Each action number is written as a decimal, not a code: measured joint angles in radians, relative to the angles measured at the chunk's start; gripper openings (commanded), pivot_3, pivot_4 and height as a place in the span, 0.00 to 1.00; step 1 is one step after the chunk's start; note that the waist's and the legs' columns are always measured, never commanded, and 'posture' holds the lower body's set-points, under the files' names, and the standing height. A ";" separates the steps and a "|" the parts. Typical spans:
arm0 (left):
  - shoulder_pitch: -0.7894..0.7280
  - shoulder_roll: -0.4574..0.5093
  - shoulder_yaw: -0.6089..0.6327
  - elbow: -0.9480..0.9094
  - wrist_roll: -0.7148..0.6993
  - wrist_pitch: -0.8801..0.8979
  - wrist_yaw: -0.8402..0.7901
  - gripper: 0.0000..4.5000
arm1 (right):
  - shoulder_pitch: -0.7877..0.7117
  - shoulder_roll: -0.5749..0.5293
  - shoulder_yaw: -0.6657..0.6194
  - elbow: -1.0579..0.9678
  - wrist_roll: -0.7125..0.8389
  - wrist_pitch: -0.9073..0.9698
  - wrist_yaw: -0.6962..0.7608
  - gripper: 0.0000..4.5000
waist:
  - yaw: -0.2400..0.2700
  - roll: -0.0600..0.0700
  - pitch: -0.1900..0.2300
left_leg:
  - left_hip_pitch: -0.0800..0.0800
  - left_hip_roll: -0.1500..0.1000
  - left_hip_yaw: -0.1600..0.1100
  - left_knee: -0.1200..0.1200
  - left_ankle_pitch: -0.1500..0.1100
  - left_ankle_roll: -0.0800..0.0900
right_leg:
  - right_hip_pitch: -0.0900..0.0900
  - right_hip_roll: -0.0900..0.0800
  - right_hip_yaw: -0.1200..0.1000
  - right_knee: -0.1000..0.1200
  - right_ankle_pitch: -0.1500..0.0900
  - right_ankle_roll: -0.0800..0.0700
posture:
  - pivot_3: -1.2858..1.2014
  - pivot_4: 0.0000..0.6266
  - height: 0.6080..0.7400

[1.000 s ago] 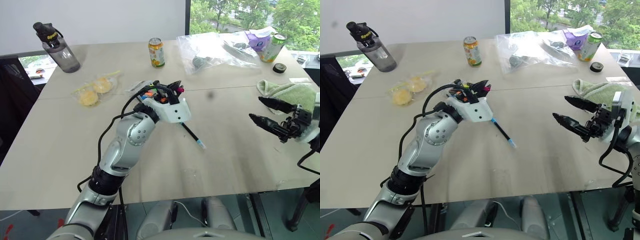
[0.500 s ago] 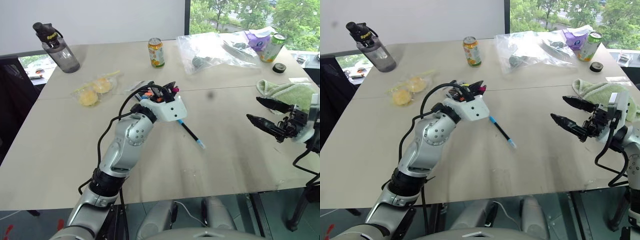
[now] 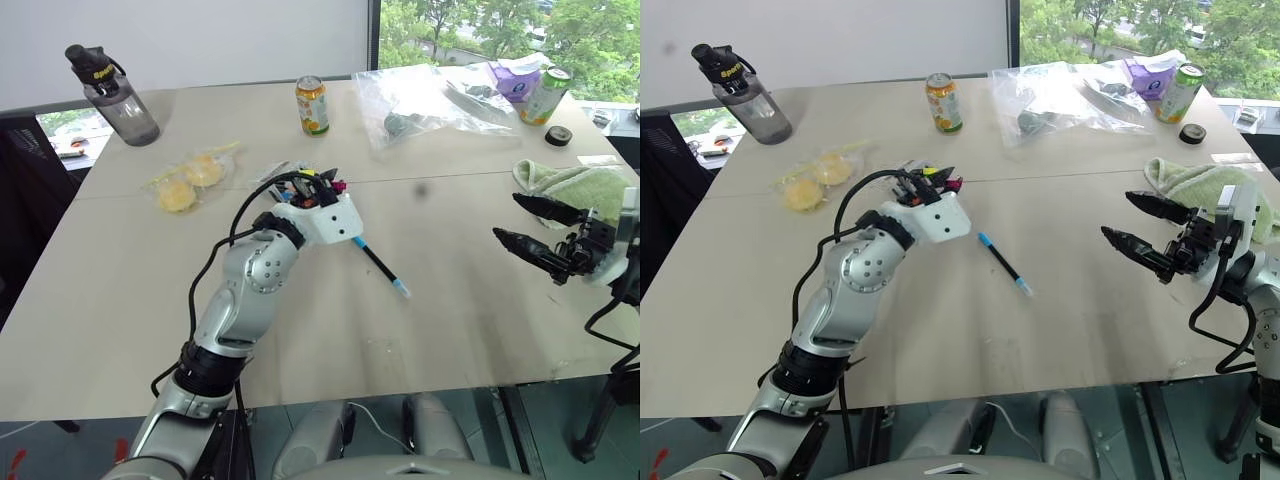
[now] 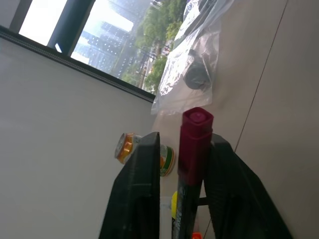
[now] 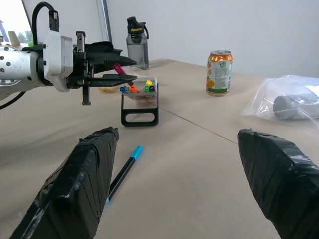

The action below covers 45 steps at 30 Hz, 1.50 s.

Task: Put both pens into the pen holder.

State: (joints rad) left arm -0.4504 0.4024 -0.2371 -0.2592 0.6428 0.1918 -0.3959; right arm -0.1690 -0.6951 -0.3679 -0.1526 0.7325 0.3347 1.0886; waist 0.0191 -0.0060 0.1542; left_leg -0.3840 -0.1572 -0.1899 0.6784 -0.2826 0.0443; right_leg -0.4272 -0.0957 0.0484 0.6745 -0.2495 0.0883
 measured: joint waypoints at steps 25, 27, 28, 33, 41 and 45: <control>-0.009 -0.069 0.068 0.049 -0.301 0.023 -0.104 1.00 | 0.008 -0.008 0.007 -0.030 -0.003 0.012 -0.020 0.92 | -0.001 0.000 0.000 | 0.000 0.000 0.000 0.000 0.000 0.000 | 0.000 0.000 0.000 0.000 0.000 0.000 | 0.52 0.24 0.99; -0.011 -0.121 0.128 0.025 -0.462 0.133 -0.171 1.00 | 0.026 -0.025 0.032 -0.042 -0.025 0.027 -0.030 0.92 | -0.004 0.000 0.000 | 0.000 0.000 -0.001 0.000 0.000 0.000 | 0.000 0.000 -0.001 0.000 0.000 0.000 | 0.52 0.24 0.99; -0.025 -0.126 0.181 0.010 -0.548 0.209 -0.194 1.00 | 0.047 -0.038 0.057 -0.064 -0.044 0.045 -0.043 0.92 | -0.006 0.000 0.000 | -0.001 0.001 0.000 0.000 0.000 0.000 | -0.002 0.001 -0.001 0.001 0.000 0.000 | 0.52 0.24 0.99; -0.048 0.120 0.357 -0.109 -0.879 0.451 -0.448 1.00 | 0.070 0.001 0.205 -0.208 -0.103 0.151 -0.184 0.92 | -0.031 0.000 0.000 | -0.001 0.003 0.002 -0.001 0.000 -0.001 | -0.004 0.003 0.002 0.003 0.000 -0.001 | 0.52 0.24 0.99; 0.205 0.533 0.454 -0.276 -1.174 0.677 -0.757 1.00 | 0.038 0.105 0.469 -0.305 -0.271 0.210 -0.371 0.92 | -0.023 0.000 0.000 | 0.002 0.003 0.002 -0.004 0.000 -0.001 | -0.004 0.004 0.002 0.000 0.000 -0.001 | 0.52 0.24 0.99; 0.284 0.621 0.501 -0.276 -1.199 0.673 -0.788 1.00 | -0.032 0.190 0.597 -0.301 -0.345 0.277 -0.448 0.92 | -0.020 0.000 0.001 | 0.002 0.004 0.002 -0.008 0.001 -0.003 | -0.003 0.005 0.003 -0.002 0.002 -0.004 | 0.52 0.24 0.99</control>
State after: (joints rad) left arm -0.1664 1.0231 0.2640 -0.5353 -0.5560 0.8650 -1.1839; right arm -0.2012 -0.5051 0.2290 -0.4534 0.3874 0.6121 0.6407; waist -0.0012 -0.0061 0.1549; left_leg -0.3817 -0.1529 -0.1877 0.6705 -0.2815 0.0416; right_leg -0.4305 -0.0911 0.0510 0.6727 -0.2473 0.0839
